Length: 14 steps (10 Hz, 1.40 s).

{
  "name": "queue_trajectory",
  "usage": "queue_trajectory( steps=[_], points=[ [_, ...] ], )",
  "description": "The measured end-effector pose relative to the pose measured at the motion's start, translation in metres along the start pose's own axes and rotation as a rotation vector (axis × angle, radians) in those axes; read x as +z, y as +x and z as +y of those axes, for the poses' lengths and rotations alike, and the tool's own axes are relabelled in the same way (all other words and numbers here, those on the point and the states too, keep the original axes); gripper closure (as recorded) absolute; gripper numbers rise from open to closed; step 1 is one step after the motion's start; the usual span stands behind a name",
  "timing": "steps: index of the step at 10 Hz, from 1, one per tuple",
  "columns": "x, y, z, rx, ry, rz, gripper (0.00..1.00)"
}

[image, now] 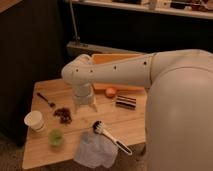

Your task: Place fork in table surface

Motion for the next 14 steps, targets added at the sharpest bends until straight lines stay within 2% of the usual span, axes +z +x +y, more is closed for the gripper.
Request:
queue_trajectory(
  steps=[8,10,11,13,14],
  points=[
    [0.000,0.000,0.000,0.000,0.000,0.000,0.35],
    [-0.002,-0.002,0.000,-0.017,-0.015,-0.015,0.35],
    [-0.005,-0.006,0.000,-0.054,-0.047,-0.049,0.35],
    [-0.017,-0.036,-0.009,-0.202,-0.154,-0.202,0.35],
    [-0.021,-0.052,-0.010,-0.274,-0.199,-0.265,0.35]
  ],
)
